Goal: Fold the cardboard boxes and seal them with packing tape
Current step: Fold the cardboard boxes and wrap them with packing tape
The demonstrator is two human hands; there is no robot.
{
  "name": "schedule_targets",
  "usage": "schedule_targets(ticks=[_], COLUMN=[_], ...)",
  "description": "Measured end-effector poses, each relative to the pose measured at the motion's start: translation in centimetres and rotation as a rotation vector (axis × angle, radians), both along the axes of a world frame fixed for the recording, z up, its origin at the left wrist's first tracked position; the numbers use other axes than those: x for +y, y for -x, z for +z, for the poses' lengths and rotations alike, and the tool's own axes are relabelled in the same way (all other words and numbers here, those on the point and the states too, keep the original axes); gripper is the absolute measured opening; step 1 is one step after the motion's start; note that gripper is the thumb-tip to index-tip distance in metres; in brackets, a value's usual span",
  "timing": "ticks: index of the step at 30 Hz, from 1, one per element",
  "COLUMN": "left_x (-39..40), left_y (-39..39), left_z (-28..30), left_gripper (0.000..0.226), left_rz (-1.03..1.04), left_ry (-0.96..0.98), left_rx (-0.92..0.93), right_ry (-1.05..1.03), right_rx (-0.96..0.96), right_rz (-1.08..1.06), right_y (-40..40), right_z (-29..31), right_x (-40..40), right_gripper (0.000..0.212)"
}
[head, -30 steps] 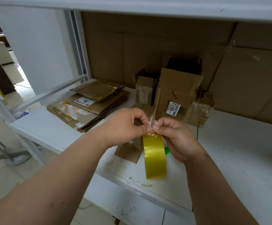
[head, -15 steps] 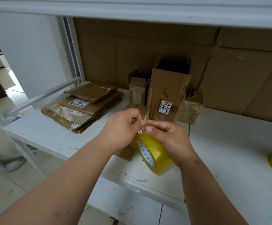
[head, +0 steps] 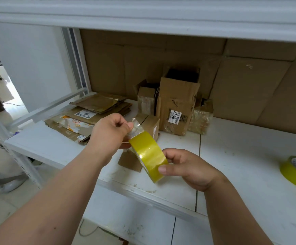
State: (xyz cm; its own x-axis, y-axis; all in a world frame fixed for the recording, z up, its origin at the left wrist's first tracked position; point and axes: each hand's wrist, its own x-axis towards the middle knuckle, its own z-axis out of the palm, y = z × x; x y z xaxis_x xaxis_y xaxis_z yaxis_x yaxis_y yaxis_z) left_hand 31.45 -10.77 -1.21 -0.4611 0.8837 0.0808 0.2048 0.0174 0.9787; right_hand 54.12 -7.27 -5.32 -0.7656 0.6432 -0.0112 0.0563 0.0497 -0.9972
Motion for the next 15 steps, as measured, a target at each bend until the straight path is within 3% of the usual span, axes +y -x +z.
schedule_targets(ticks=[5,10,15], left_x=[-0.6,-0.7,-0.1], left_y=[0.6,1.7,2.8], left_z=[-0.7,-1.0,-1.3], left_gripper=[0.024,0.026,0.024], left_rz=[0.062,0.122,0.176], left_ry=[-0.023,-0.071,-0.066], left_rx=[-0.048,-0.129,-0.263], right_ry=[0.013,-0.056,-0.083], right_rx=[0.121,0.046,-0.013], right_rz=[-0.155,-0.217,-0.273], right_y=[0.6,0.1,-0.7], right_z=[1.0,1.5,2.2], right_x=[-0.1,0.2,1.0], right_gripper=[0.028,0.028,0.043])
